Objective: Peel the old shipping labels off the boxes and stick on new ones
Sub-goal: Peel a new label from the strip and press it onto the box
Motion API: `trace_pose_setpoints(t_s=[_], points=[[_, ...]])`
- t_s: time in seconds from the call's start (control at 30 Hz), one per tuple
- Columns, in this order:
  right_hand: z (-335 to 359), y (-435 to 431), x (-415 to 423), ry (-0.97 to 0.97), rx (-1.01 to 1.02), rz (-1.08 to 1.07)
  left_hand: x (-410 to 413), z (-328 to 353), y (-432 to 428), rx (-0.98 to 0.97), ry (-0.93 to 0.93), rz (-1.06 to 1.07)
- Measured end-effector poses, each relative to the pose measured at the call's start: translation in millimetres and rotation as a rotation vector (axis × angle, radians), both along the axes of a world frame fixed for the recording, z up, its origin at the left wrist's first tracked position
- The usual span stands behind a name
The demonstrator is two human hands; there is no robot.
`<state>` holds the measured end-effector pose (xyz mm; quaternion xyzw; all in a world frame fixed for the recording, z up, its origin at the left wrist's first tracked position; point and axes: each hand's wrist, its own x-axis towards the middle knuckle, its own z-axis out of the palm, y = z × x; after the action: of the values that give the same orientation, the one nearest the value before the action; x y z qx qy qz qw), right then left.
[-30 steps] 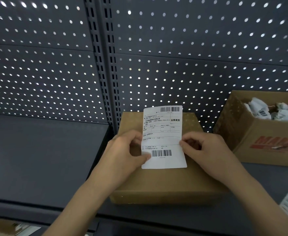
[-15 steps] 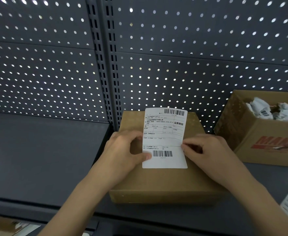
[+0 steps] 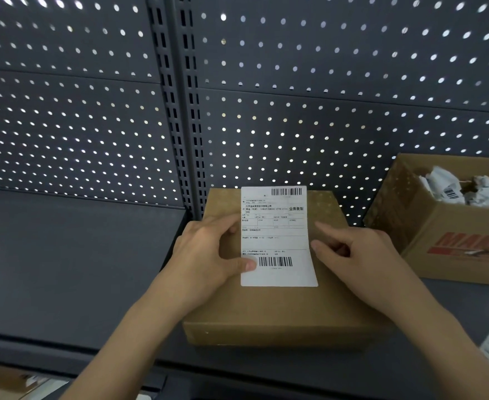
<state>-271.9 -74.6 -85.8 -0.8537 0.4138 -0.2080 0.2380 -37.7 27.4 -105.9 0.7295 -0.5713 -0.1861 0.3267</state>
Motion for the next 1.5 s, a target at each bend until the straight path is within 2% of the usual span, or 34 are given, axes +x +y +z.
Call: trace_pose_setpoints(t_s=[0.23, 0.43, 0.53, 0.63, 0.93, 1.2, 1.33, 1.5], points=[[1, 2, 1, -0.071, -0.091, 0.093, -2, 4, 4, -0.004, 0.005, 0.001], [1, 2, 5, 0.079, -0.134, 0.327, -10, 2, 5, -0.089, -0.053, -0.011], [-4, -3, 9, 0.126, -0.199, 0.358, -14, -1, 0, -0.055, -0.165, -0.056], [-9, -13, 10, 0.128, -0.182, 0.346, -11, -3, -6, -0.007, -0.244, -0.064], [-12, -51, 29, 0.147, -0.177, 0.199, 0, -6, -41, -0.016, -0.302, 0.009], [-19, -92, 72, 0.351, -0.253, 0.055, 2, -6, -84, 0.0, -0.373, 0.073], [-24, -99, 77, 0.307, -0.281, 0.03, 8, -7, -99, 0.016, -0.378, 0.095], [-26, -103, 81, 0.246, -0.288, -0.024, 12, -15, -109, -0.065, -0.391, 0.135]])
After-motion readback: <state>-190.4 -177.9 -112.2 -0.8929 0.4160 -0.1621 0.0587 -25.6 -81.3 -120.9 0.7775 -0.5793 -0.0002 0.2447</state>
